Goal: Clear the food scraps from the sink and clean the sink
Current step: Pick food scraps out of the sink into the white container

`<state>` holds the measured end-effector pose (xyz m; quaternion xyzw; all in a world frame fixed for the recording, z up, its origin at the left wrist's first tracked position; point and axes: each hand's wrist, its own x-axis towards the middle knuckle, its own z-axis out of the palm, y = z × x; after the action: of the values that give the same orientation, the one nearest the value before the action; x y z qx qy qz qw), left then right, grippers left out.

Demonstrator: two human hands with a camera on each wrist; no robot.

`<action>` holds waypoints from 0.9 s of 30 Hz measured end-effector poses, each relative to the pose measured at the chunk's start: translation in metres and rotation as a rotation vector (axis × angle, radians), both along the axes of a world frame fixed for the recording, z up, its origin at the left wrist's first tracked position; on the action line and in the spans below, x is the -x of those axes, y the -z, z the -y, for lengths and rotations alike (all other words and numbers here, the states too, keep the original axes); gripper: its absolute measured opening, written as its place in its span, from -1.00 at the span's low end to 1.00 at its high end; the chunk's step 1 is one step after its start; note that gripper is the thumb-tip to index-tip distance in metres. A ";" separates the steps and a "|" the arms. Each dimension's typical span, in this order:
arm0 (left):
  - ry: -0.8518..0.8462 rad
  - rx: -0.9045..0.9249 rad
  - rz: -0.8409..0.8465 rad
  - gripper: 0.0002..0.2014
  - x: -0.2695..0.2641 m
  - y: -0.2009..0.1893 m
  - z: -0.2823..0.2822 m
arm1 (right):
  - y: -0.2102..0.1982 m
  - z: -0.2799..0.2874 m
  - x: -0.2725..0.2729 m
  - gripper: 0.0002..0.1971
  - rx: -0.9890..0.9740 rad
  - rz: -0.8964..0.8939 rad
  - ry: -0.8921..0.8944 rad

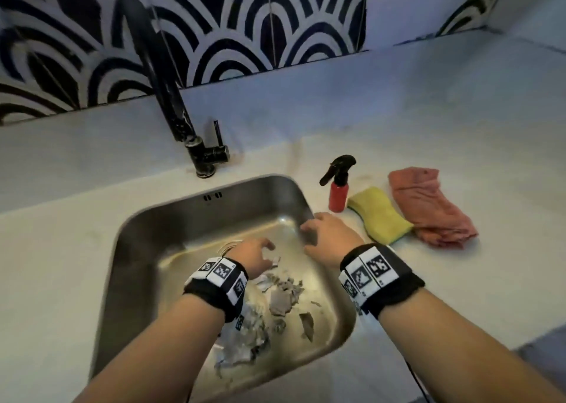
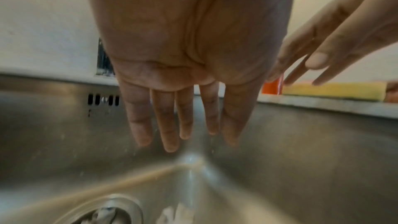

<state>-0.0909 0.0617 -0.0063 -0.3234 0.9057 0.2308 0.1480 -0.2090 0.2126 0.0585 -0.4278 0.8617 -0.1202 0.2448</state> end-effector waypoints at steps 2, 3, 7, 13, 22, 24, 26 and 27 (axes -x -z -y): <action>0.015 -0.018 0.052 -0.58 0.005 0.022 0.012 | 0.011 0.012 -0.001 -0.48 -0.052 0.013 0.033; 0.020 -0.031 0.076 -0.55 0.008 0.034 0.017 | 0.016 0.017 -0.001 -0.47 -0.072 0.009 0.042; 0.064 -0.072 0.147 -0.45 0.017 0.081 0.026 | 0.026 0.025 -0.004 -0.49 -0.064 -0.063 0.081; 0.089 -0.139 0.266 -0.30 0.016 0.132 0.012 | 0.026 0.028 -0.001 -0.61 -0.005 -0.060 0.140; 0.103 -0.114 0.252 -0.51 0.020 0.158 -0.017 | 0.024 0.022 -0.003 -0.64 0.006 -0.053 0.154; 0.087 -0.111 0.238 -0.62 0.021 0.155 -0.020 | 0.024 0.020 -0.003 -0.65 -0.002 -0.044 0.153; 0.086 -0.110 0.241 -0.66 0.021 0.151 -0.019 | 0.023 0.017 -0.003 -0.65 -0.001 -0.039 0.159; 0.076 -0.108 0.247 -0.67 0.020 0.150 -0.018 | 0.023 0.016 -0.003 -0.65 -0.001 -0.034 0.162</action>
<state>-0.1110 0.0793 -0.1563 -0.3063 0.8784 0.2319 0.2842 -0.2059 0.1969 0.0359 -0.3587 0.8975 -0.1320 0.2199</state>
